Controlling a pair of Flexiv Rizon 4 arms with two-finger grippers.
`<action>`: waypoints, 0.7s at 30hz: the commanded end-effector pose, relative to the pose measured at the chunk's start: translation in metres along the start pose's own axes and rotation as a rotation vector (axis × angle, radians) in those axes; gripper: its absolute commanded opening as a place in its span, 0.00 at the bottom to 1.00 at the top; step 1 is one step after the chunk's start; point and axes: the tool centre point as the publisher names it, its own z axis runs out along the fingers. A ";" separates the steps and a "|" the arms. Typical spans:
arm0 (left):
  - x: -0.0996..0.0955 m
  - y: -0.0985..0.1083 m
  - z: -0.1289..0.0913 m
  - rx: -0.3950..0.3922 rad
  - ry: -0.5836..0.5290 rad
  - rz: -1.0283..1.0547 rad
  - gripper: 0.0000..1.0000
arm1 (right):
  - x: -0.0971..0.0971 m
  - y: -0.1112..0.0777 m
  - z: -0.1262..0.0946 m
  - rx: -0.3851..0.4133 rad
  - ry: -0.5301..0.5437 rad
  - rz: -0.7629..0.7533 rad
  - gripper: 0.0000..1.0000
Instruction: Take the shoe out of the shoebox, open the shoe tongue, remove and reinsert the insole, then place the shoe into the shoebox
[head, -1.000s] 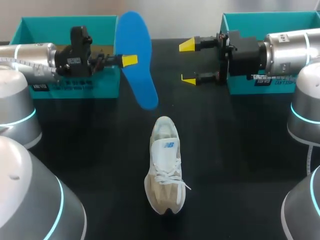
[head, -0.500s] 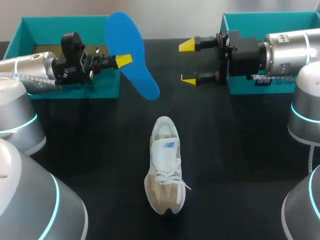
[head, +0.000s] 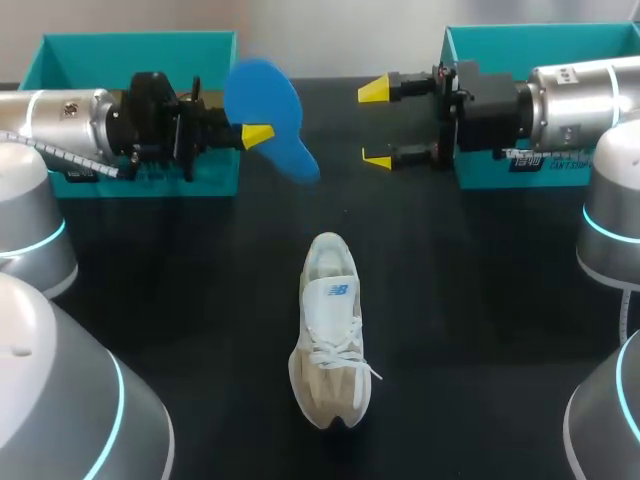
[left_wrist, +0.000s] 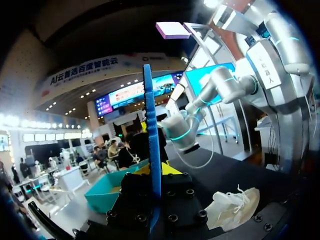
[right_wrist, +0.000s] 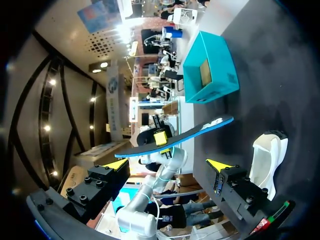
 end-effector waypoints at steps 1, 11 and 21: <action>0.005 -0.009 0.000 -0.234 -0.015 0.412 0.00 | 0.000 0.000 0.002 -0.002 -0.002 0.000 1.00; 0.006 -0.009 0.005 -0.261 -0.028 0.535 0.00 | 0.000 0.000 0.002 -0.002 -0.002 0.000 1.00; 0.006 -0.006 0.013 -0.226 -0.063 0.903 0.00 | 0.000 0.000 0.002 -0.002 -0.002 0.000 1.00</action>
